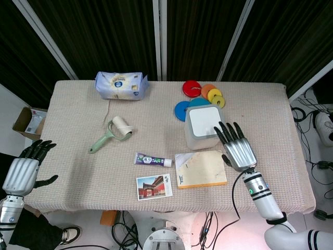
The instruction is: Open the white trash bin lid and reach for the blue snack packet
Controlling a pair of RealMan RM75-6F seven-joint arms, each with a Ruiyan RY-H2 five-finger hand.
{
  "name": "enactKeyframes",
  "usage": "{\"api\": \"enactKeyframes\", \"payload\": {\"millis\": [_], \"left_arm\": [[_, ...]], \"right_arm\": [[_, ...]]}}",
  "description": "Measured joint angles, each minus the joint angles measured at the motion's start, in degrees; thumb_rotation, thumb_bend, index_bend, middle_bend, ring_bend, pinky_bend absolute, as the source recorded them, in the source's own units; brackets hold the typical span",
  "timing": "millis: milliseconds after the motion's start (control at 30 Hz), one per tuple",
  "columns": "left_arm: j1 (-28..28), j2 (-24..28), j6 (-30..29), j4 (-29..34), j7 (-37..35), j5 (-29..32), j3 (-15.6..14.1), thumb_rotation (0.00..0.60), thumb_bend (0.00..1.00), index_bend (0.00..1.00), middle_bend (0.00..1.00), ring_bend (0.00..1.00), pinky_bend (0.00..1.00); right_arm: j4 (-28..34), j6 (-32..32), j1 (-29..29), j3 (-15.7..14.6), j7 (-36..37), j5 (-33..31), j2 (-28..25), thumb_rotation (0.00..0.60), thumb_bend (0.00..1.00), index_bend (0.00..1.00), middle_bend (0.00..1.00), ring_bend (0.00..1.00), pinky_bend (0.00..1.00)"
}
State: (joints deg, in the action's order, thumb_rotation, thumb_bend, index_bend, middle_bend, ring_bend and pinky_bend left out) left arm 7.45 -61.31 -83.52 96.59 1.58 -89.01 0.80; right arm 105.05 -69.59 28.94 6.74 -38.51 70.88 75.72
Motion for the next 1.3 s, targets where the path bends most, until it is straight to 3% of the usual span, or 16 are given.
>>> {"api": "enactKeyframes", "payload": {"millis": [567,833,1300], "left_arm": [[0.02,0.06,0.04,-0.02,-0.21,-0.01,-0.01,0.600,0.03,0.18,0.14,0.09,0.23],[0.09,0.06,0.32,-0.27,-0.57,0.33,0.07,0.600,0.03,0.18,0.14,0.09,0.23],[0.10,-0.07,0.32,-0.42,-0.47,0.34,0.10,0.600,0.02,0.18,0.14,0.09,0.23]], "right_arm": [[-1.69,0.45,0.87,-0.12,2.49,2.55,1.10,0.600,0.22,0.00,0.03,0.00,0.00],[-2.73,1.82,1.99,0.28,3.31,2.15,2.43,0.600,0.22,0.00,0.18,0.00,0.00],[-4.30,1.81,1.92,-0.09,4.66,2.15,3.28,0.600,0.22,0.00,0.33,0.00,0.00]]}}
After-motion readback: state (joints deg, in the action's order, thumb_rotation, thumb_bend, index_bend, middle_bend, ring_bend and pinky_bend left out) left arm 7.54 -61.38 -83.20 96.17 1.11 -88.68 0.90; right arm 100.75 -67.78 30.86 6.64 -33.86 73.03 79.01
